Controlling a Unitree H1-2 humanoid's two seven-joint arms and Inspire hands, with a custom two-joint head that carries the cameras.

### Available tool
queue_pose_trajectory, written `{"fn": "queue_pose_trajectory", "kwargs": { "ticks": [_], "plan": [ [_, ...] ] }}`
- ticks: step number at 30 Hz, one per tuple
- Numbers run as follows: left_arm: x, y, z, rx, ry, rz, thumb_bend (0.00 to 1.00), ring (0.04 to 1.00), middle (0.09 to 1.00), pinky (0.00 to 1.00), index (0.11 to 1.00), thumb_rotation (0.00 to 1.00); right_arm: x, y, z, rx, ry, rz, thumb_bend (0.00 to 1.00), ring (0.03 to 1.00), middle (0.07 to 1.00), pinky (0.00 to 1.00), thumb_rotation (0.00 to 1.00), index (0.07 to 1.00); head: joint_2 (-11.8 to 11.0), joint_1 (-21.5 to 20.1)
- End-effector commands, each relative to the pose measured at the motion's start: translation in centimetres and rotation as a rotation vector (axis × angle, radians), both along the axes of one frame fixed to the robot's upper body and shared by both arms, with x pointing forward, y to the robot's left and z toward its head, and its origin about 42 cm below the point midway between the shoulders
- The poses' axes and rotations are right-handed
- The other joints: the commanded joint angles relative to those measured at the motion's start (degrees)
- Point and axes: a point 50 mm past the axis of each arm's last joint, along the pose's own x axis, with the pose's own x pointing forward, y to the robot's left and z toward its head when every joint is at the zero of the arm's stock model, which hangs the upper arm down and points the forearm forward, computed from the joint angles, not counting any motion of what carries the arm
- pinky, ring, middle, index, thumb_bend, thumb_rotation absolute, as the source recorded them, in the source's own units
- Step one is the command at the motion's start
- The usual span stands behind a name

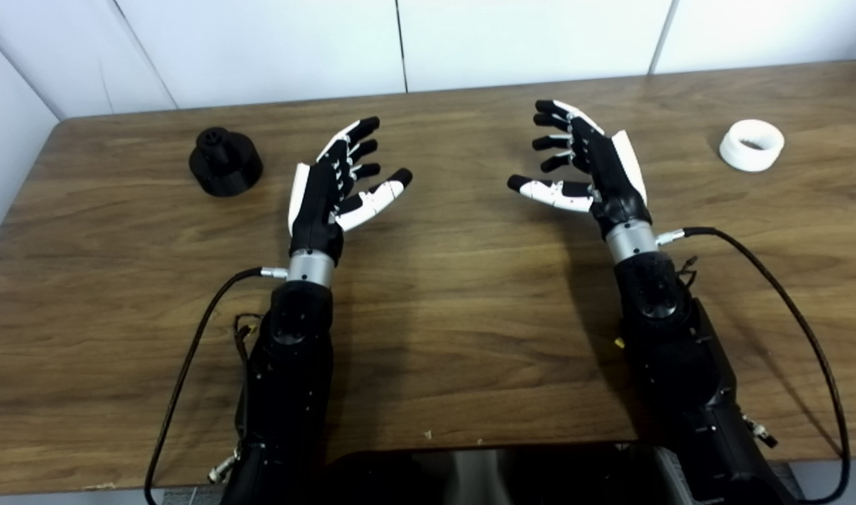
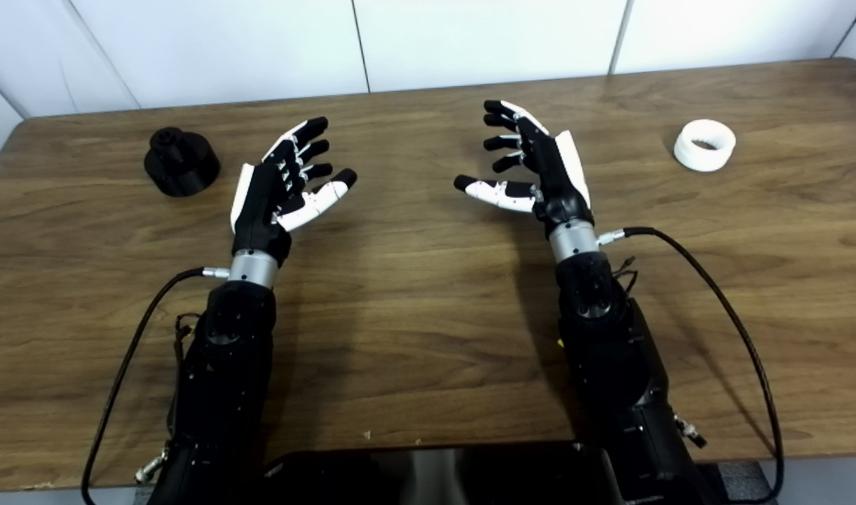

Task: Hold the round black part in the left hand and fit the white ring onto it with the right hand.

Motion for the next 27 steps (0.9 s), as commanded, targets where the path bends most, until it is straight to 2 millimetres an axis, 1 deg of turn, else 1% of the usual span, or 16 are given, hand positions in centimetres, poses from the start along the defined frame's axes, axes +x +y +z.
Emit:
{"fn": "queue_pose_trajectory", "kwargs": {
  "ticks": [1, 6, 10, 20, 24, 27],
  "plan": [
    [0.54, -0.32, 2.17, 0.000, -0.083, -0.005, 0.67, 0.851, 0.896, 0.75, 0.810, 0.15, 0.44, 0.44, 1.77, 0.005, -0.067, 0.013, 0.72, 0.690, 0.798, 0.58, 0.13, 0.814, 0.1, 0.1],
    [0.66, -0.34, 2.18, 0.001, -0.086, -0.004, 0.67, 0.854, 0.897, 0.75, 0.808, 0.15, 0.50, 0.39, 1.72, 0.005, -0.067, 0.012, 0.71, 0.698, 0.797, 0.58, 0.13, 0.814, 0.0, 0.0],
    [0.71, -0.34, 2.16, -0.001, -0.087, -0.004, 0.68, 0.858, 0.897, 0.74, 0.807, 0.16, 0.53, 0.39, 1.70, 0.002, -0.066, 0.013, 0.71, 0.696, 0.801, 0.57, 0.13, 0.814, 0.0, 0.0],
    [0.56, -0.33, 2.27, -0.002, -0.083, -0.004, 0.67, 0.855, 0.896, 0.75, 0.807, 0.15, 0.56, 0.50, 1.68, 0.005, -0.065, 0.016, 0.72, 0.692, 0.797, 0.59, 0.12, 0.810, 0.2, 0.1],
    [0.55, -0.38, 2.28, -0.014, -0.082, -0.008, 0.67, 0.855, 0.898, 0.75, 0.806, 0.14, 0.56, 0.46, 1.68, -0.001, -0.065, 0.013, 0.72, 0.688, 0.795, 0.58, 0.13, 0.808, 0.3, 0.0],
    [0.65, -0.42, 2.31, -0.007, -0.085, -0.009, 0.67, 0.853, 0.896, 0.74, 0.806, 0.14, 0.55, 0.42, 1.74, 0.000, -0.063, 0.013, 0.72, 0.688, 0.795, 0.58, 0.11, 0.809, 0.4, 0.4]
  ]
}}
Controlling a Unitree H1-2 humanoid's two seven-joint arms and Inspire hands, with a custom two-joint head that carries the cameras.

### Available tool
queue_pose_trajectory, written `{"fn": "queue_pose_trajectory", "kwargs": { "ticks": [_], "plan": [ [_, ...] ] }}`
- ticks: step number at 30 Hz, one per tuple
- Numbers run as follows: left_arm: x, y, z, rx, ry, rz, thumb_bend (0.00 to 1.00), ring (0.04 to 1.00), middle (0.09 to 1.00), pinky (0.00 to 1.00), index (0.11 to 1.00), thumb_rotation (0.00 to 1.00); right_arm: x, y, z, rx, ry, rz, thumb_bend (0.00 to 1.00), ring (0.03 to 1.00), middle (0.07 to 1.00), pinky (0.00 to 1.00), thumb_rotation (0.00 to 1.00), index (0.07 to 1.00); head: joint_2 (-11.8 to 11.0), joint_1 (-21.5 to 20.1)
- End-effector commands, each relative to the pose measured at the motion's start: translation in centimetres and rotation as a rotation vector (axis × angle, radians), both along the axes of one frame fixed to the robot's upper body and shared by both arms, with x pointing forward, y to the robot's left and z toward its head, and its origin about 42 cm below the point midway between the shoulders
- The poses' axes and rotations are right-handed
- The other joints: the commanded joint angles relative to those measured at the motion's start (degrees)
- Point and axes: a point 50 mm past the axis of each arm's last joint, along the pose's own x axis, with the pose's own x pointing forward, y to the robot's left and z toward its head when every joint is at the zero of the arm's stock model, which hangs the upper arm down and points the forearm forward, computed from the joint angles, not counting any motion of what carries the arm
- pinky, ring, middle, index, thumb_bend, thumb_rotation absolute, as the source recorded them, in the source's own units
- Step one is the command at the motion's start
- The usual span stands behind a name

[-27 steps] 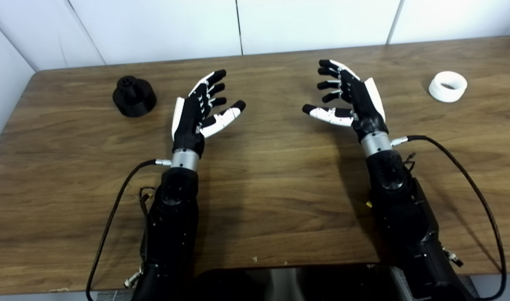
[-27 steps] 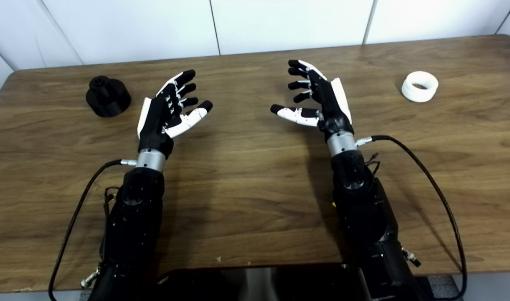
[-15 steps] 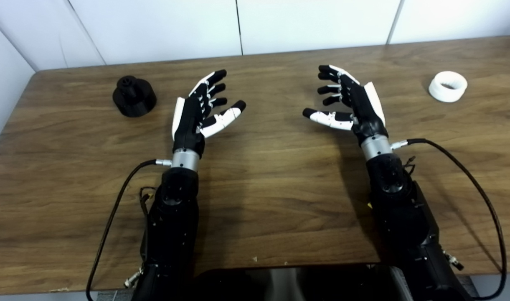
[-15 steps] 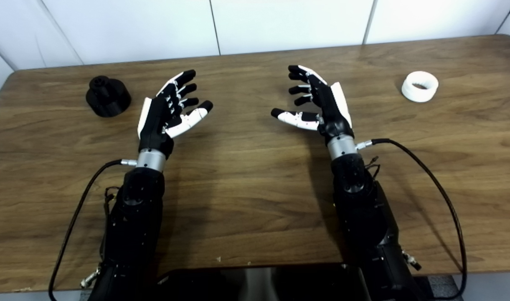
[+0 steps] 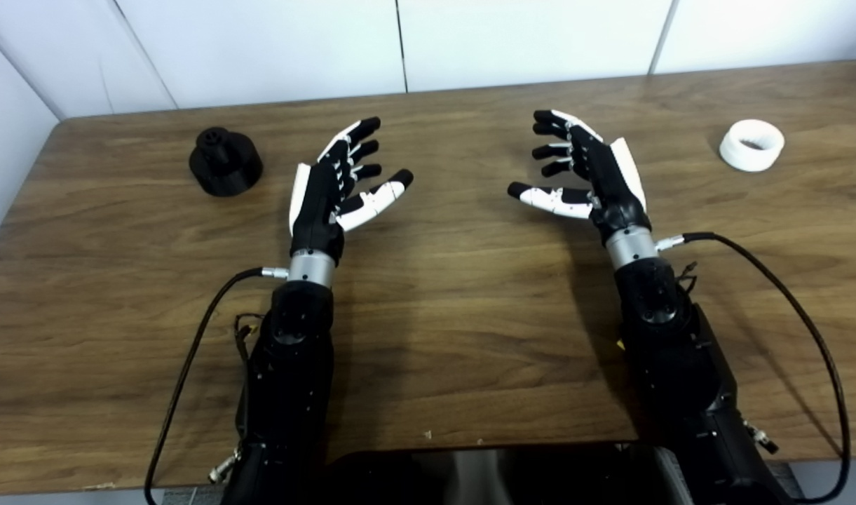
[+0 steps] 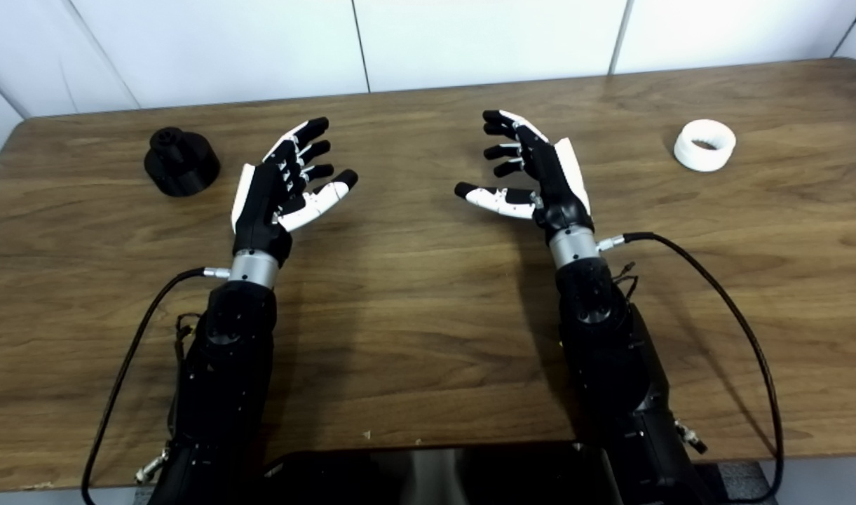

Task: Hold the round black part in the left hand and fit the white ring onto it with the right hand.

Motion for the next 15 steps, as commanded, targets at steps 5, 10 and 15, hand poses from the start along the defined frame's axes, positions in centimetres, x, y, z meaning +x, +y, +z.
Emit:
{"fn": "queue_pose_trajectory", "kwargs": {
  "ticks": [5, 10, 15],
  "plan": [
    [0.66, -0.50, 2.36, -0.004, -0.084, -0.004, 0.68, 0.855, 0.899, 0.73, 0.810, 0.14, 0.79, 0.31, 2.09, 0.002, -0.073, 0.017, 0.71, 0.685, 0.796, 0.58, 0.12, 0.812, 0.1, 1.1],
    [0.66, -0.68, 2.42, -0.003, -0.088, -0.003, 0.67, 0.856, 0.896, 0.74, 0.806, 0.13, 0.77, 0.16, 2.16, 0.001, -0.073, 0.018, 0.72, 0.684, 0.795, 0.57, 0.11, 0.811, 0.2, 2.5],
    [0.72, -0.94, 2.48, -0.003, -0.084, -0.003, 0.68, 0.858, 0.896, 0.73, 0.804, 0.13, 0.72, -0.13, 2.14, 0.007, -0.068, 0.019, 0.71, 0.690, 0.796, 0.59, 0.11, 0.810, 0.2, 4.8]
  ]
}}
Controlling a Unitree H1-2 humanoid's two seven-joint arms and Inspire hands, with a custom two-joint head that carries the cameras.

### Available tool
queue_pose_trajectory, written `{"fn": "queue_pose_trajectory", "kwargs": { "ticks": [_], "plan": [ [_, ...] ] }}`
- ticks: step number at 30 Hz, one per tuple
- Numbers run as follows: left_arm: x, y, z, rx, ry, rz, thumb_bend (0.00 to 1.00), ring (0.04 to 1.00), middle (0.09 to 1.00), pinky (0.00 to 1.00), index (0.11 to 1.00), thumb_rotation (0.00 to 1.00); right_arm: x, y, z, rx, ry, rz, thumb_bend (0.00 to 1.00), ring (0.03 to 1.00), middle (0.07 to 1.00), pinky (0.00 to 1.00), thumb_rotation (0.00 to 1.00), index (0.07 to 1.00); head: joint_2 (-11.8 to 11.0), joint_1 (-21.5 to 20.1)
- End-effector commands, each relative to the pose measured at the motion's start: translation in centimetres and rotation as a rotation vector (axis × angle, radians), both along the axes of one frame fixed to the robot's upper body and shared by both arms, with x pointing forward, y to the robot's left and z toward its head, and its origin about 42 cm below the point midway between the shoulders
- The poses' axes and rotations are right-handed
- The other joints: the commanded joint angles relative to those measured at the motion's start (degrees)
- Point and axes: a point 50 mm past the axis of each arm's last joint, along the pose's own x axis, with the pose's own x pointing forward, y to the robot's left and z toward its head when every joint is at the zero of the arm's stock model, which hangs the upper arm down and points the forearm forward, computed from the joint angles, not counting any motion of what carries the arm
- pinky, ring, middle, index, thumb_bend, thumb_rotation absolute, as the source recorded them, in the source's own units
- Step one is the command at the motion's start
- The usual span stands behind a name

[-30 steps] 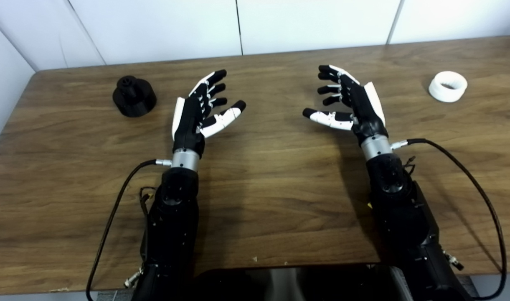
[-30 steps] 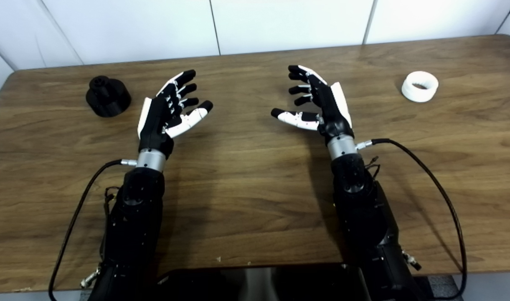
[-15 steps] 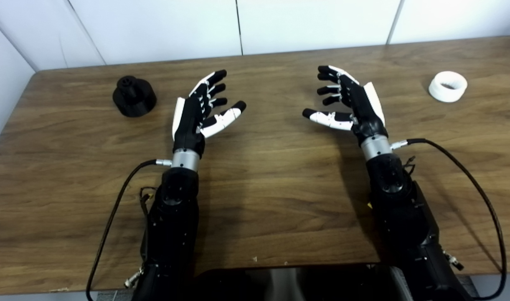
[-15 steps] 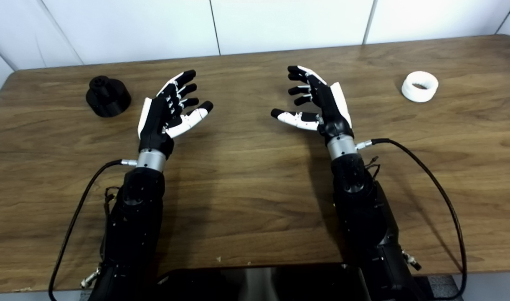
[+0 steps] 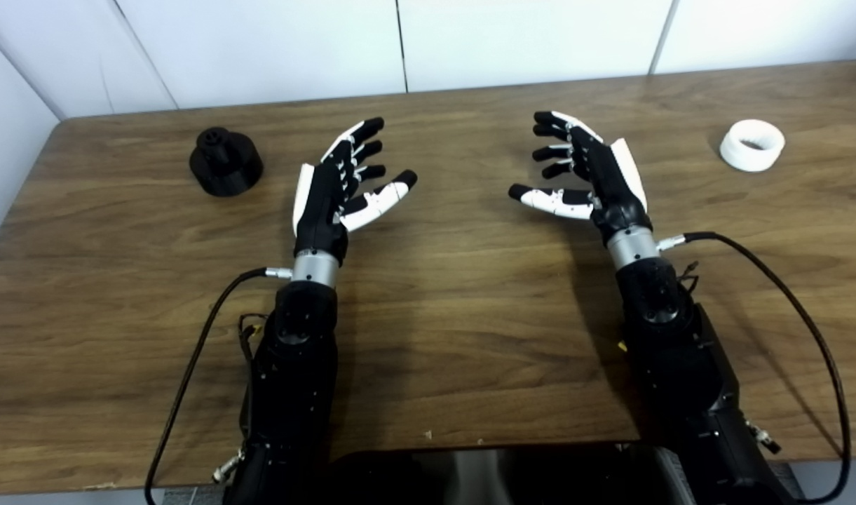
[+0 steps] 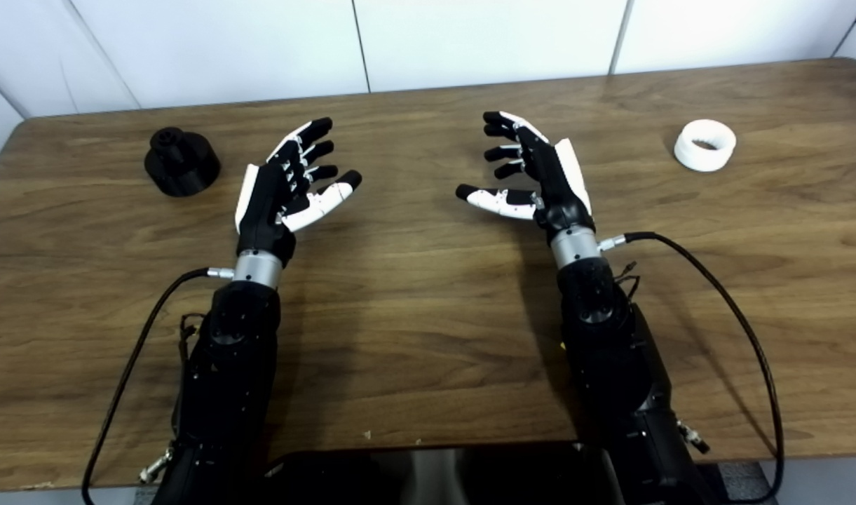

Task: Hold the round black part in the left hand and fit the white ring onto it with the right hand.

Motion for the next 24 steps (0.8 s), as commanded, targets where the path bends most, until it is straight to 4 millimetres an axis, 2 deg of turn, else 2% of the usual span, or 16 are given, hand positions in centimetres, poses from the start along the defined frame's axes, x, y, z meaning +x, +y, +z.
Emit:
{"fn": "queue_pose_trajectory", "kwargs": {
  "ticks": [1, 8, 13, 19, 24],
  "plan": [
    [0.76, -0.54, 2.50, -0.001, -0.087, -0.003, 0.68, 0.858, 0.897, 0.72, 0.805, 0.13, 0.68, 0.05, 2.16, 0.016, -0.075, 0.011, 0.71, 0.694, 0.797, 0.59, 0.11, 0.810, 0.1, 0.1],
    [0.83, -0.82, 2.41, 0.005, -0.090, -0.005, 0.69, 0.858, 0.897, 0.72, 0.807, 0.15, 0.70, -0.27, 2.03, 0.016, -0.080, 0.010, 0.71, 0.679, 0.794, 0.58, 0.09, 0.810, -0.3, 2.1],
    [0.72, -0.90, 2.41, 0.003, -0.092, -0.001, 0.68, 0.854, 0.891, 0.72, 0.806, 0.14, 0.67, -0.36, 1.96, 0.010, -0.075, 0.011, 0.71, 0.677, 0.793, 0.57, 0.12, 0.814, -0.6, 2.0],
    [0.86, -0.94, 2.41, -0.002, -0.092, -0.003, 0.69, 0.855, 0.894, 0.72, 0.807, 0.14, 0.79, -0.38, 1.99, 0.012, -0.080, 0.013, 0.71, 0.684, 0.795, 0.59, 0.10, 0.812, -0.9, 1.9],
    [0.90, -0.92, 2.38, -0.003, -0.095, -0.004, 0.69, 0.856, 0.895, 0.72, 0.808, 0.14, 0.85, -0.44, 2.11, 0.005, -0.087, 0.010, 0.71, 0.680, 0.789, 0.57, 0.11, 0.811, -1.1, 1.7]
  ]
}}
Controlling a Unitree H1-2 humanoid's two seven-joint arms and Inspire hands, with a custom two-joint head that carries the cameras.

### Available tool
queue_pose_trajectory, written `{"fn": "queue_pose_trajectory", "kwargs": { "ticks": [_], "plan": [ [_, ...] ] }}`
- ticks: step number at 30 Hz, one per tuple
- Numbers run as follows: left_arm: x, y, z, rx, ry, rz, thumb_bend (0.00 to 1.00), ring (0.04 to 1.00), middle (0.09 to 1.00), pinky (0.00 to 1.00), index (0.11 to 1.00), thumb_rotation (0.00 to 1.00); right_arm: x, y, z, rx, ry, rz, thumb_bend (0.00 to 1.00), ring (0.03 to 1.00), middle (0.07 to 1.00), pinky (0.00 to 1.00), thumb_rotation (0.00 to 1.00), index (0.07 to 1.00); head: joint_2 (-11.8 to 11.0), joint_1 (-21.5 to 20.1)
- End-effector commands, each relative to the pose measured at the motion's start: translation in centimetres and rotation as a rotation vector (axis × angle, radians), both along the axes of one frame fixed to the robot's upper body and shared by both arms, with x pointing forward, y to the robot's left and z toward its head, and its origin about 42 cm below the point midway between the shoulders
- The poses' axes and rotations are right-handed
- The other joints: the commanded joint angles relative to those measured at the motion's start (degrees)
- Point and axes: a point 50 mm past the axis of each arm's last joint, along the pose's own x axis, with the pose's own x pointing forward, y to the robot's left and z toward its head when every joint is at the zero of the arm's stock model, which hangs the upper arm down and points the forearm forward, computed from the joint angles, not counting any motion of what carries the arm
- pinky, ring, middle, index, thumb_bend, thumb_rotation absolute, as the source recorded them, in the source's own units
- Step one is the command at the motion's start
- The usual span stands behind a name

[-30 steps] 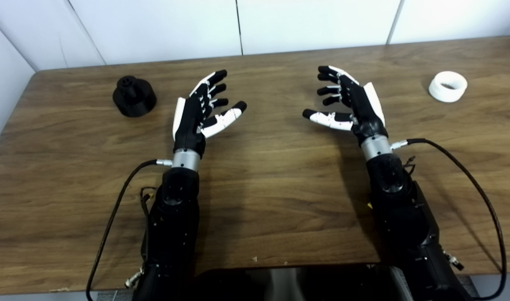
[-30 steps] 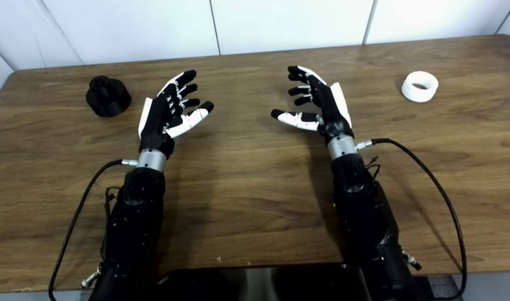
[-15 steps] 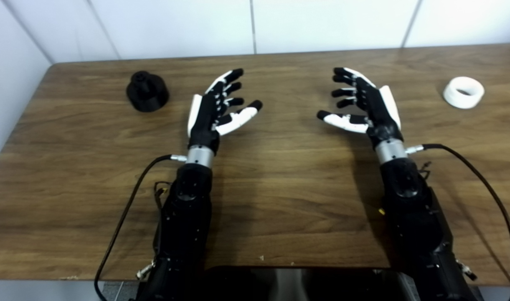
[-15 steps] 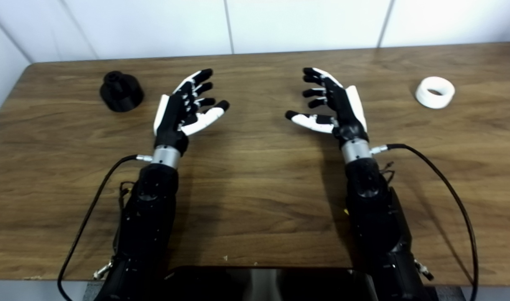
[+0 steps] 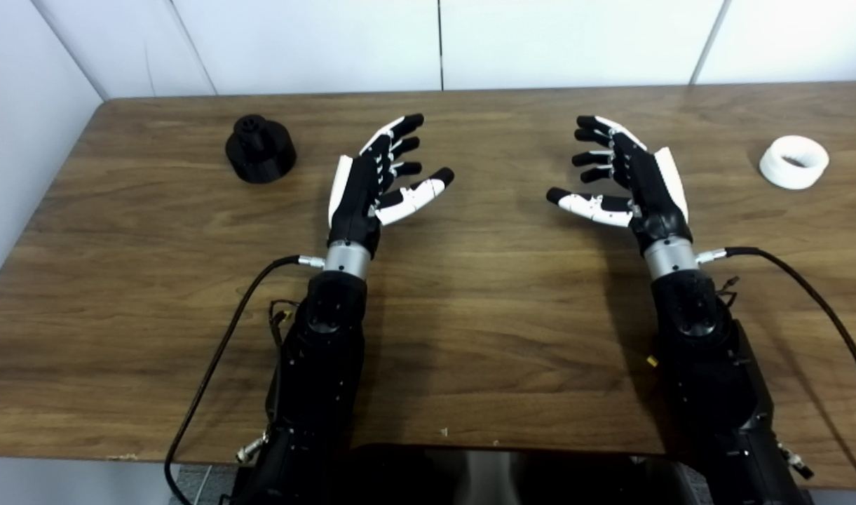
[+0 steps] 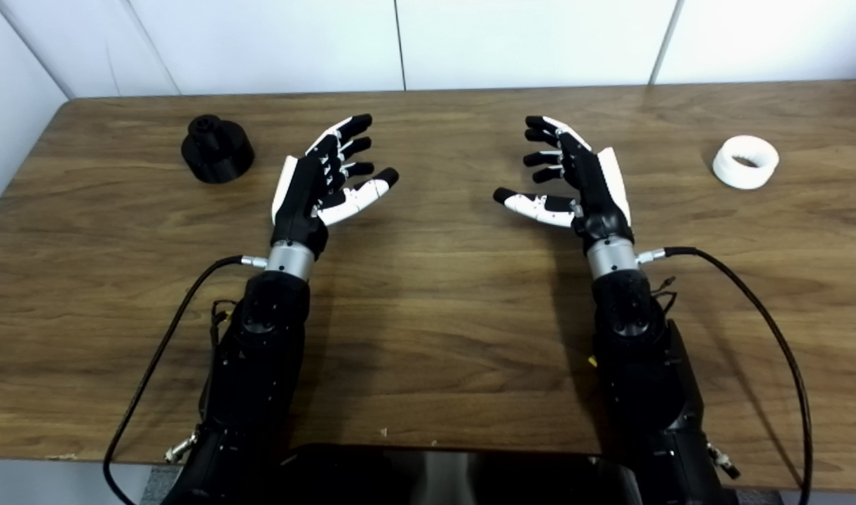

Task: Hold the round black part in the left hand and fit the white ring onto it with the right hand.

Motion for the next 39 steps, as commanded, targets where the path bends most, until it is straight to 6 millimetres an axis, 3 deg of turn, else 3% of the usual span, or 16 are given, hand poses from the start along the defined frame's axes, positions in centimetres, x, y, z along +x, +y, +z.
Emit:
{"fn": "queue_pose_trajectory", "kwargs": {
  "ticks": [1, 39],
  "plan": [
    [0.93, -0.39, 2.36, -0.013, -0.092, -0.005, 0.69, 0.857, 0.895, 0.73, 0.808, 0.14, 0.80, 0.27, 2.06, 0.003, -0.089, 0.014, 0.71, 0.679, 0.789, 0.57, 0.11, 0.811, 0.1, 0.1],
    [0.81, -0.27, 2.35, -0.001, -0.090, -0.001, 0.69, 0.852, 0.886, 0.73, 0.806, 0.15, 0.91, 0.52, 2.24, 0.010, -0.094, 0.017, 0.72, 0.680, 0.788, 0.55, 0.10, 0.809, 0.7, -1.7]
  ]
}}
